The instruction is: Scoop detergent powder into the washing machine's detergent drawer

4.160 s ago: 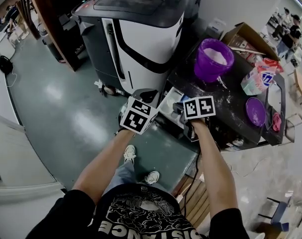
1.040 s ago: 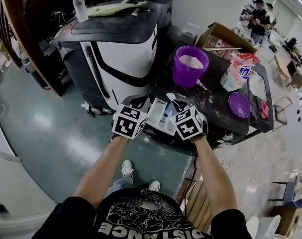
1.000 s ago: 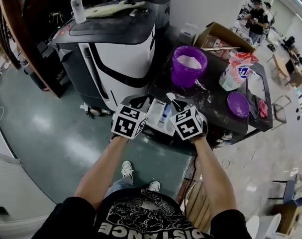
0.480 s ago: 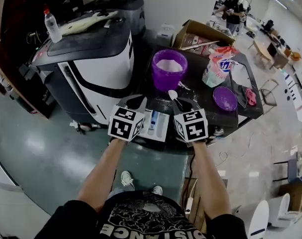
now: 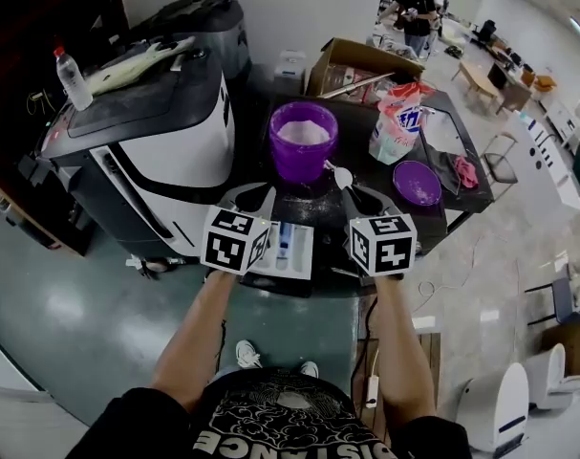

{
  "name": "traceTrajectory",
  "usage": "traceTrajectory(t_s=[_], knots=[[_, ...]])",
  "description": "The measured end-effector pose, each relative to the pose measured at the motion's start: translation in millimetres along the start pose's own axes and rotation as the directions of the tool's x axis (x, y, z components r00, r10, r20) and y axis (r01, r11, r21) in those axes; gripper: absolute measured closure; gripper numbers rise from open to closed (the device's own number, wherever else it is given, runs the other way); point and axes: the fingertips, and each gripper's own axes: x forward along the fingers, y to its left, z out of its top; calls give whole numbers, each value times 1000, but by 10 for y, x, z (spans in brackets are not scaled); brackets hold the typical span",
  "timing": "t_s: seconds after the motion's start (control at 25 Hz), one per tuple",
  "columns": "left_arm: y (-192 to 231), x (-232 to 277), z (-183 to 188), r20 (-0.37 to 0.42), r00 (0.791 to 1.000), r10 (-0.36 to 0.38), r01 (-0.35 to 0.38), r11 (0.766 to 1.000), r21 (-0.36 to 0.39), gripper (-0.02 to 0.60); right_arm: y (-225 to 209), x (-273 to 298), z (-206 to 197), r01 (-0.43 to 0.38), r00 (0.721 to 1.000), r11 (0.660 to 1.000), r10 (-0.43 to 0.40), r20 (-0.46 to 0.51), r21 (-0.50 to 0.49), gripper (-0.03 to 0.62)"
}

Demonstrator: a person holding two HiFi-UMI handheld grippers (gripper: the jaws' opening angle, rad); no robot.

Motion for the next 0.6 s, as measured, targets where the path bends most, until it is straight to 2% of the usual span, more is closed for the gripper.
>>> traceTrajectory(t_s=[0.24,0.6], knots=[[33,25,47,7,1000,-28,28,1000,-3,580,-35,-56,26,38,999,997,-39,27,62,556],[70,27,125,26,999,-44,45,999,-9,580,-62,-107,71,75,995,994,-80,57,84,556]])
